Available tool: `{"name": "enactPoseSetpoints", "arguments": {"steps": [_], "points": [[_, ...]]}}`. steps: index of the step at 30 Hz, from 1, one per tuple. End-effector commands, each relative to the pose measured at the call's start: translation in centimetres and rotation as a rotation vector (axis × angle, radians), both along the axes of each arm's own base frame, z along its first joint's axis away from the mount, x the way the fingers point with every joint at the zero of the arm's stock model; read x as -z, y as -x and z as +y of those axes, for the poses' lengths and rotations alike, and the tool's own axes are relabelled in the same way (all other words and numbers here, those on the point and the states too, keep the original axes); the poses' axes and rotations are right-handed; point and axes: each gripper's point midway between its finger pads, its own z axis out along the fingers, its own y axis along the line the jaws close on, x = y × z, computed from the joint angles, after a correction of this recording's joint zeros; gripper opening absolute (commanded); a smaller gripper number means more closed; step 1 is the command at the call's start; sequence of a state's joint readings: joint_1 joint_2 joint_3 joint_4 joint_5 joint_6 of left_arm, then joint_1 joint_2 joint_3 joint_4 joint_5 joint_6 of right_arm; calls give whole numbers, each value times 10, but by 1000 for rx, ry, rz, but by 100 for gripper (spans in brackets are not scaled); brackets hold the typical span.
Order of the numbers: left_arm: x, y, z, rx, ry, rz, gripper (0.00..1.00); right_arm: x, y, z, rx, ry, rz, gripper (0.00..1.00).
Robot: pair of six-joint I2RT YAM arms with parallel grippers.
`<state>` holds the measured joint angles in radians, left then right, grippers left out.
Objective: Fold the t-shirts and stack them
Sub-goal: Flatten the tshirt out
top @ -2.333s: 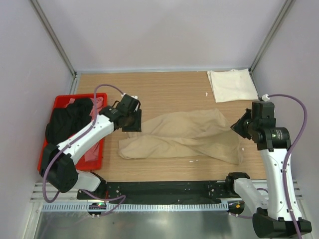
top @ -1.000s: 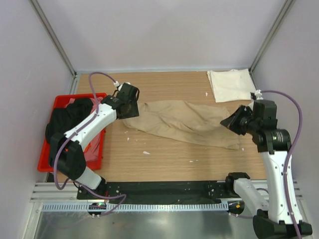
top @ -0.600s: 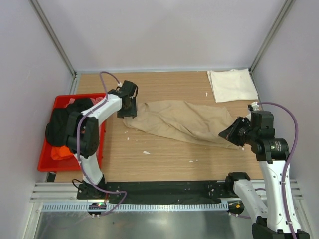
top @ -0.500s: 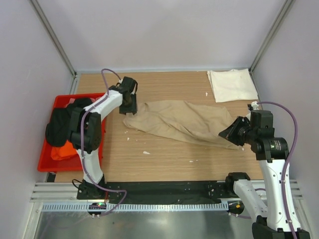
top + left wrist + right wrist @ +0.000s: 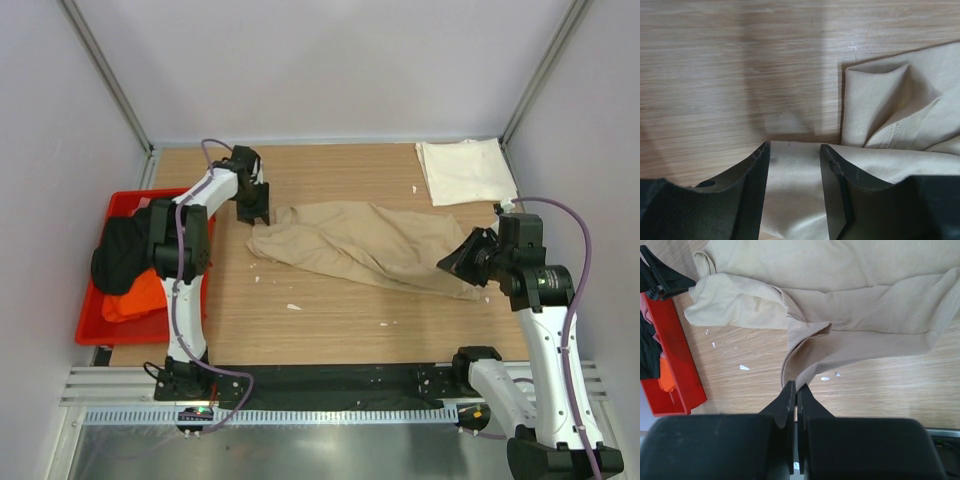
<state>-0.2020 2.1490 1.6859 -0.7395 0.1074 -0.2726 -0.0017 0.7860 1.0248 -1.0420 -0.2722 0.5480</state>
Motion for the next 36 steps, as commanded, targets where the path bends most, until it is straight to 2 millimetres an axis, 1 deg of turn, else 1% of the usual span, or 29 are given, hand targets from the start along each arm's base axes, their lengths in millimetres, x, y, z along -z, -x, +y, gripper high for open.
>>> {"name": "enactPoseSetpoints", "arguments": {"steps": [1, 3, 6, 7, 9, 10, 11, 12, 13, 14, 15, 16, 17, 18, 19, 21, 22, 24, 25, 26, 27, 28, 29, 30, 31, 33, 34, 35, 36], "points": [[4, 7, -11, 52, 43, 39, 45, -23, -13, 0, -2, 2, -87, 1], [7, 10, -13, 57, 46, 53, 42, -23, -16, 0, 3, 3, -93, 1], [4, 14, -15, 61, 52, 55, 20, -23, -20, -3, 14, 13, -97, 1], [-2, 9, -16, 54, 55, 39, 7, -22, -22, -4, 19, 14, -93, 1], [-27, 6, -16, 36, 55, 20, 0, -23, -31, -9, 51, 28, -97, 1], [-42, -1, -18, 37, 63, -21, 0, -24, -35, -12, 68, 39, -96, 1], [-54, 1, -17, 21, 59, -24, 0, -25, -40, -15, 85, 49, -98, 1], [-82, -1, -18, 16, 69, -79, 0, -33, -47, -25, 133, 87, -118, 1], [-104, -5, -18, 8, 69, -127, 0, -31, -54, -31, 160, 109, -95, 1], [-117, -1, -16, -7, 61, -142, 0, -34, -58, -36, 184, 128, -91, 1], [-148, 5, -14, -11, 72, -201, 0, -42, -61, -42, 210, 149, -93, 1], [-153, 14, -12, -18, 73, -201, 0, -43, -64, -54, 260, 199, -87, 1], [-163, 22, -13, -19, 83, -220, 0, -40, -67, -60, 281, 225, -58, 1], [-166, 32, -12, -28, 92, -221, 0, -43, -64, -65, 297, 246, -47, 1], [-167, 54, -8, -30, 98, -214, 0, -42, -62, -74, 332, 287, -32, 1], [-158, 76, -4, -46, 101, -199, 0, -34, -53, -84, 362, 333, 14, 1], [-147, 102, 3, -58, 92, -173, 0, -31, -49, -89, 380, 354, 30, 1], [-134, 123, 8, -94, 95, -160, 0, -23, -36, -97, 418, 386, 68, 1], [-109, 144, 10, -96, 95, -103, 0, -20, -32, -97, 424, 387, 76, 1], [-110, 156, 11, -103, 107, -112, 0, -17, -28, -97, 426, 383, 82, 1], [-89, 175, 13, -130, 103, -53, 0, -12, -21, -95, 427, 375, 88, 1], [-84, 184, 12, -126, 113, -36, 2, -9, -18, -94, 423, 368, 93, 1], [-86, 192, 14, -137, 117, -44, 4, -6, -14, -93, 422, 366, 98, 1], [-75, 204, 18, -153, 103, -15, 7, 1, -9, -93, 415, 366, 117, 1], [-73, 210, 21, -177, 92, -6, 15, 1, -4, -93, 413, 368, 112, 1], [-75, 218, 23, -199, 98, -15, 26, 5, 1, -94, 414, 376, 120, 1], [-76, 222, 24, -202, 96, -11, 37, 3, 3, -93, 411, 370, 110, 1], [-79, 223, 22, -193, 102, -18, 41, 3, 4, -93, 407, 371, 110, 1], [-89, 219, 21, -188, 104, -48, 45, 2, 5, -91, 397, 363, 108, 1]]}}
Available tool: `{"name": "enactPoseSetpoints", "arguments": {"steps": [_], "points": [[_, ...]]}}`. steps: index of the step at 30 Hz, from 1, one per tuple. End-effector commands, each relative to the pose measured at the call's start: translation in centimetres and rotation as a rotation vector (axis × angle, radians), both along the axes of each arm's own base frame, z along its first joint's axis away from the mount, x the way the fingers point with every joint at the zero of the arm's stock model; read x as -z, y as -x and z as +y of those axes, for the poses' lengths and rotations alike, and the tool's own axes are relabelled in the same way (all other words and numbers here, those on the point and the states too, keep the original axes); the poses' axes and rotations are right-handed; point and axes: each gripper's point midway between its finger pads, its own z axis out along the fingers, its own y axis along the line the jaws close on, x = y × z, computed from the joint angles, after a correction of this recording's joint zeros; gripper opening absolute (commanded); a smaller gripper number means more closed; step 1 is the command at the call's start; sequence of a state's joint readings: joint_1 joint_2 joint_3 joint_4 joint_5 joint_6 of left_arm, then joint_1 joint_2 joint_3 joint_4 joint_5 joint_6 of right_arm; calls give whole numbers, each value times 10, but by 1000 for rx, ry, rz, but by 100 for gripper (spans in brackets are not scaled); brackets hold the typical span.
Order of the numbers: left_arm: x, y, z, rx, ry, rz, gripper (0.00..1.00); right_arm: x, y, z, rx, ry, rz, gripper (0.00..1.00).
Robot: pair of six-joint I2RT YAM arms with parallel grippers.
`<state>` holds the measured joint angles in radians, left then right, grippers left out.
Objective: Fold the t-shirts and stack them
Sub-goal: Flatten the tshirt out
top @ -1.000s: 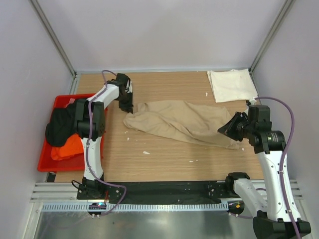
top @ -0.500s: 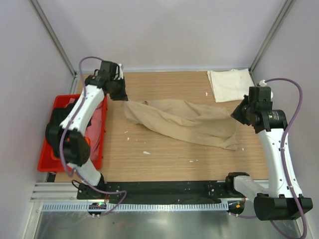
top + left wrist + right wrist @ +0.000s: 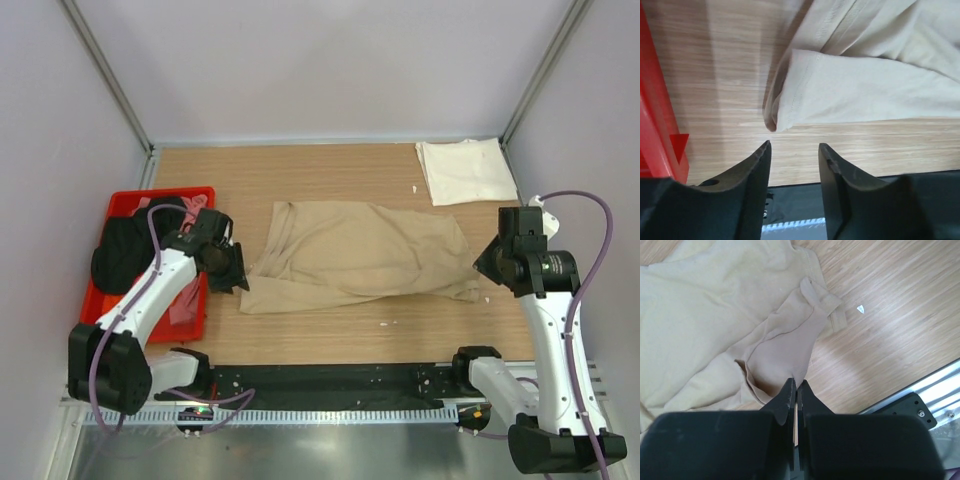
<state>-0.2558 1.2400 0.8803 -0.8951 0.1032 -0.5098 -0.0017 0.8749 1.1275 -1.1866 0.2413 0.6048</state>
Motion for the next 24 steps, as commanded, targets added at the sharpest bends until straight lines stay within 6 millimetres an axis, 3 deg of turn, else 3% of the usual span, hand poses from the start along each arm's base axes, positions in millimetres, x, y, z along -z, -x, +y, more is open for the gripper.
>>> {"name": "enactPoseSetpoints", "arguments": {"steps": [1, 6, 13, 16, 24], "points": [[-39, -18, -4, -23, 22, -146, 48, -6, 4, -3, 14, 10, -27, 1], [-49, -35, -5, 21, -2, -181, 50, -5, 6, 3, -4, -17, -51, 1], [-7, -59, -8, 16, -54, -63, 46, -7, 0, 18, -61, -83, -101, 1], [2, -66, -19, 22, -6, -54, 45, -8, -2, 21, -69, -95, -110, 1], [34, -68, -12, 83, -65, 8, 49, -7, -8, 24, -89, -100, -119, 1]]}}
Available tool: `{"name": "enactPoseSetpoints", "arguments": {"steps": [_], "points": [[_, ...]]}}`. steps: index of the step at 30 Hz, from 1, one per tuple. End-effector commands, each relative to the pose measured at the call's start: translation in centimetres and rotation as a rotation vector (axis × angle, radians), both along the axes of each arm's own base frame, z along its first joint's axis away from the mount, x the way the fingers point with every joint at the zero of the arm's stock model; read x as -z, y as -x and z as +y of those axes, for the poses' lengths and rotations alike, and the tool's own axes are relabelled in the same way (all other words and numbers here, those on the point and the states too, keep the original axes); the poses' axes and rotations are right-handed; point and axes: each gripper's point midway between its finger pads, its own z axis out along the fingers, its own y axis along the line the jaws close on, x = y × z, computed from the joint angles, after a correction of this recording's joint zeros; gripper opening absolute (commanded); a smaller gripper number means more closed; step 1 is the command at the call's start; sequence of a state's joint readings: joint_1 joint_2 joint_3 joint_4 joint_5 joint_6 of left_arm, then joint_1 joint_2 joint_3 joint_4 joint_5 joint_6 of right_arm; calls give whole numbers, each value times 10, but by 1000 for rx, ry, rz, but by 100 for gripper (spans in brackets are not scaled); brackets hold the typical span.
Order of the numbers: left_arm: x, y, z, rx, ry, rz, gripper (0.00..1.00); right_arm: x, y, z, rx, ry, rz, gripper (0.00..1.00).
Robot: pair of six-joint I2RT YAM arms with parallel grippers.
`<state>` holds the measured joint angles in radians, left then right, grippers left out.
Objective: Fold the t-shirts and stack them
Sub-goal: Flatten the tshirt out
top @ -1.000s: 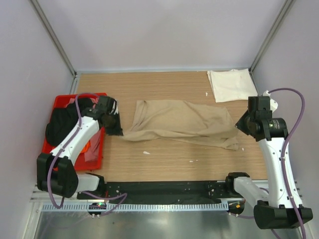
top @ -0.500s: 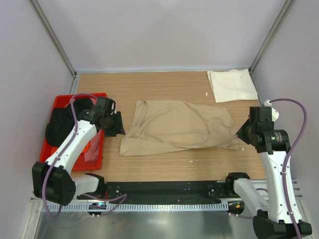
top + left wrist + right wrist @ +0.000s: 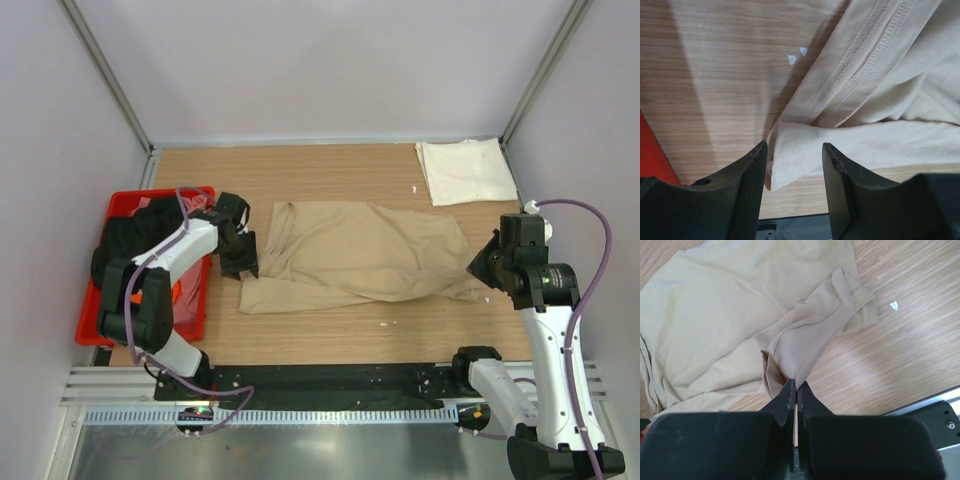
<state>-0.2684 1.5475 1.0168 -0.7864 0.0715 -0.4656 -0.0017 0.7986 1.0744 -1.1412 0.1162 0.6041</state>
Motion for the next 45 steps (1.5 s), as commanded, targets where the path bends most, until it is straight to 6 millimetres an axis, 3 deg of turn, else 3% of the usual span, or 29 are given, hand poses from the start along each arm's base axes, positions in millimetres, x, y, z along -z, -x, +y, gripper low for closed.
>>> {"name": "enactPoseSetpoints", "arguments": {"steps": [1, 5, 7, 9, 12, 15, 19, 22, 28, 34, 43, 45], "points": [[4, -15, -4, 48, 0, -33, 50, -7, -10, 1, -9, -4, -50, 1], [2, -23, 0, 70, -25, -34, 50, -2, -10, 2, -14, -2, -35, 1], [-9, -31, 17, -24, -105, -20, 43, -1, -10, 1, -15, 1, -33, 1], [-23, -42, 20, -145, -127, -37, 35, 0, -10, 1, -12, 3, -34, 1], [-30, -47, 9, -279, -74, -79, 42, 1, -12, 1, -10, 0, -42, 1], [-34, -47, 2, -377, -19, -105, 41, 2, -14, 2, -12, -5, -41, 1], [-37, -51, 3, -304, -88, -116, 42, 1, -16, 4, -22, -11, -50, 1], [-23, -45, 0, -172, -118, -79, 42, -1, -18, 5, -28, -18, -58, 1], [-5, -20, 24, -97, -234, -22, 47, -5, -17, 8, -39, -27, -68, 1], [12, -16, 2, -27, -117, 9, 47, 0, -17, 7, -40, -23, -62, 1], [26, -11, -3, -13, -89, 34, 33, 0, -17, 6, -30, -18, -62, 1], [25, -11, -4, -12, -84, 29, 16, 1, -16, 6, -31, -19, -56, 1]]}}
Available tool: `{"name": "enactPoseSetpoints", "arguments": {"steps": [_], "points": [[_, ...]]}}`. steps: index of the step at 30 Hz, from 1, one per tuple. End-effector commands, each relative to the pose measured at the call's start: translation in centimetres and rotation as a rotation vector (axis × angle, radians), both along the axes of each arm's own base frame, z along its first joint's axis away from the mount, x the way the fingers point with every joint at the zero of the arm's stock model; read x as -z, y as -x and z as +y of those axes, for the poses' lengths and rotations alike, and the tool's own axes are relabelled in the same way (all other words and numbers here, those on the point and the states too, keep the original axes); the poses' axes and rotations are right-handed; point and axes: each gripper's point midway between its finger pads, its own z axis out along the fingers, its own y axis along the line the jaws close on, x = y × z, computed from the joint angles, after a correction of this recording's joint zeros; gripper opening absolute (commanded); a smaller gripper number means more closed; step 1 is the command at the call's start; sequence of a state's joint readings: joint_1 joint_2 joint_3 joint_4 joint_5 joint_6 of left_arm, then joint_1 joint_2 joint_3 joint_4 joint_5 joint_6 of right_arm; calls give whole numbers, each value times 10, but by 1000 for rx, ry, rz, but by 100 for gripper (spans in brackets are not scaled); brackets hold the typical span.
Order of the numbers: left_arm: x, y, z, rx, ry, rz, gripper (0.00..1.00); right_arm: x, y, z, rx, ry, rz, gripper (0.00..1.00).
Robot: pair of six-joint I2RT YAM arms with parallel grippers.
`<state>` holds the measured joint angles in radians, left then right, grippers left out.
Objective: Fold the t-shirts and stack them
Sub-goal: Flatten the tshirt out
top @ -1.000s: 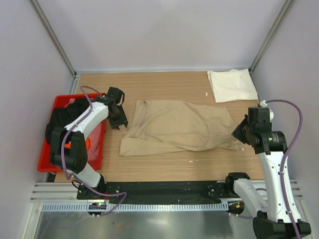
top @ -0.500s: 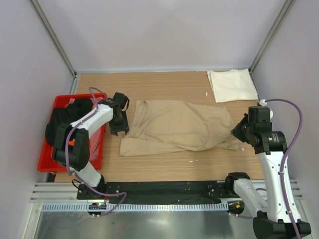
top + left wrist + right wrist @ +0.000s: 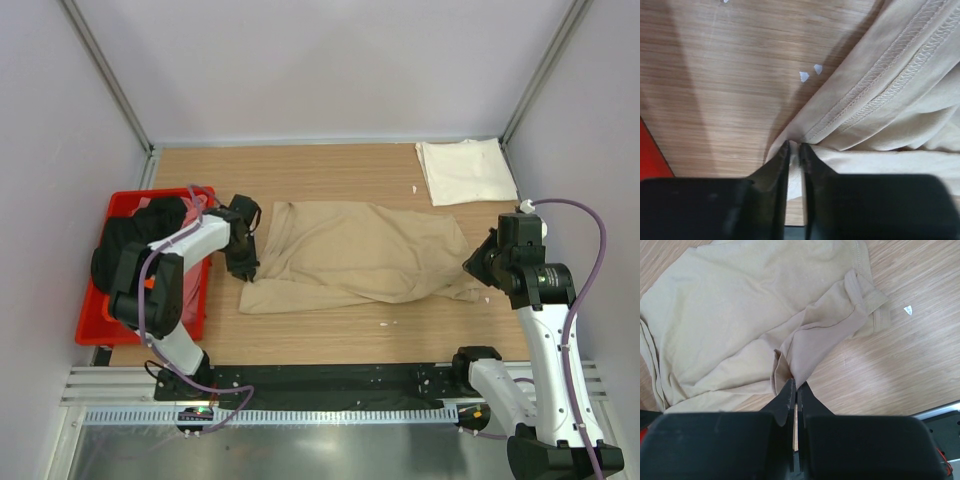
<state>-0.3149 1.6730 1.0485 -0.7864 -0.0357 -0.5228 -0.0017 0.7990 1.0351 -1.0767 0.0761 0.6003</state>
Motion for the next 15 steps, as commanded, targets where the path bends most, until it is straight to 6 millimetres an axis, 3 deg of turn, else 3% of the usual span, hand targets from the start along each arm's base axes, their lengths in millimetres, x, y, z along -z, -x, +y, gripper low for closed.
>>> {"name": "enactPoseSetpoints", "arguments": {"steps": [1, 3, 6, 10, 12, 15], "points": [[-4, -9, -5, 12, 26, -39, 11, -4, -7, -2, 2, 12, -30, 1], [-14, -7, 0, 1, 4, -45, 0, -5, -8, -6, 19, 29, -32, 1], [-45, -11, 9, -28, -40, -105, 0, -16, -9, -15, 57, 60, -41, 1], [-108, -18, 18, -63, -51, -243, 0, -51, -21, -19, 97, 62, -115, 1], [-131, -17, 20, -70, -40, -302, 0, -59, -26, -19, 107, 56, -120, 1], [-149, -13, 23, -76, -33, -338, 0, -74, -30, -21, 123, 55, -146, 1]]}}
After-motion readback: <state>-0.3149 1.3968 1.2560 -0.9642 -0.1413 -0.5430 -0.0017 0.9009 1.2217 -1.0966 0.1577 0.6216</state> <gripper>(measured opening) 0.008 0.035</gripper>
